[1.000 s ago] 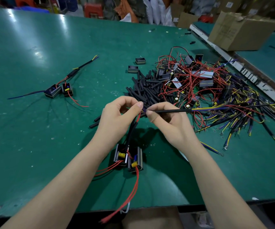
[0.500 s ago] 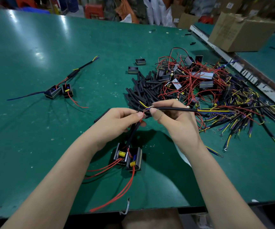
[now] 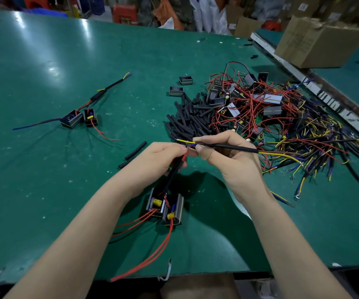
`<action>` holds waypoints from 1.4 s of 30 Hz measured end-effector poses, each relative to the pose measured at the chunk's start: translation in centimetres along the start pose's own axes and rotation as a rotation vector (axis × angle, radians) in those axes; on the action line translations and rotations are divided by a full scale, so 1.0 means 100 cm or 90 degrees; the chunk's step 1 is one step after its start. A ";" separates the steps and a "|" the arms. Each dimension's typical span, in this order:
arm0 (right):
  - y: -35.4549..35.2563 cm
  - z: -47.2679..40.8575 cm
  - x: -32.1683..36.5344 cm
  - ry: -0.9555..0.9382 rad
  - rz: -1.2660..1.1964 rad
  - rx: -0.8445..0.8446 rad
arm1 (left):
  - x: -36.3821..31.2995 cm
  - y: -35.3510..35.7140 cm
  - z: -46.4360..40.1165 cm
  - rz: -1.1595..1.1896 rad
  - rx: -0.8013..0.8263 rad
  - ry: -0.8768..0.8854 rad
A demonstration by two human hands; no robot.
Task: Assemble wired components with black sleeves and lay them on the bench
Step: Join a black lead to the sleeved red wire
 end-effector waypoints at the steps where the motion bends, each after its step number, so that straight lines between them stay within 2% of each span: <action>1: 0.001 0.000 0.001 -0.001 -0.002 0.002 | 0.001 -0.001 0.000 0.000 -0.001 -0.004; 12: 0.004 0.000 0.003 0.005 -0.025 0.004 | 0.006 0.000 -0.002 0.046 0.021 -0.037; 21: 0.006 -0.001 -0.002 0.053 -0.048 0.028 | 0.017 0.006 -0.004 0.155 0.058 -0.108; 24: 0.007 -0.002 -0.008 0.086 -0.047 0.042 | 0.020 0.005 -0.004 0.132 0.052 -0.119; 29: 0.002 -0.003 -0.017 0.130 -0.015 0.028 | 0.003 -0.003 -0.006 -0.016 -0.014 0.017; 33: -0.003 -0.002 -0.026 0.180 0.012 -0.001 | -0.018 0.002 -0.002 -0.330 -0.058 0.211; 36: -0.007 -0.002 -0.029 0.200 0.011 -0.025 | -0.022 0.002 0.000 -0.334 -0.063 0.259; 42: -0.007 -0.003 -0.023 0.129 0.020 -0.059 | -0.030 0.001 0.005 -0.390 -0.120 0.334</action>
Point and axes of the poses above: each hand's wrist, its own z-axis away from the middle knuckle, its own y-axis out of the palm, x = y × z, the point moved 9 cm from there along -z, towards the middle knuckle, and after that the axes turned 7 degrees about z, right-handed, at the moved point
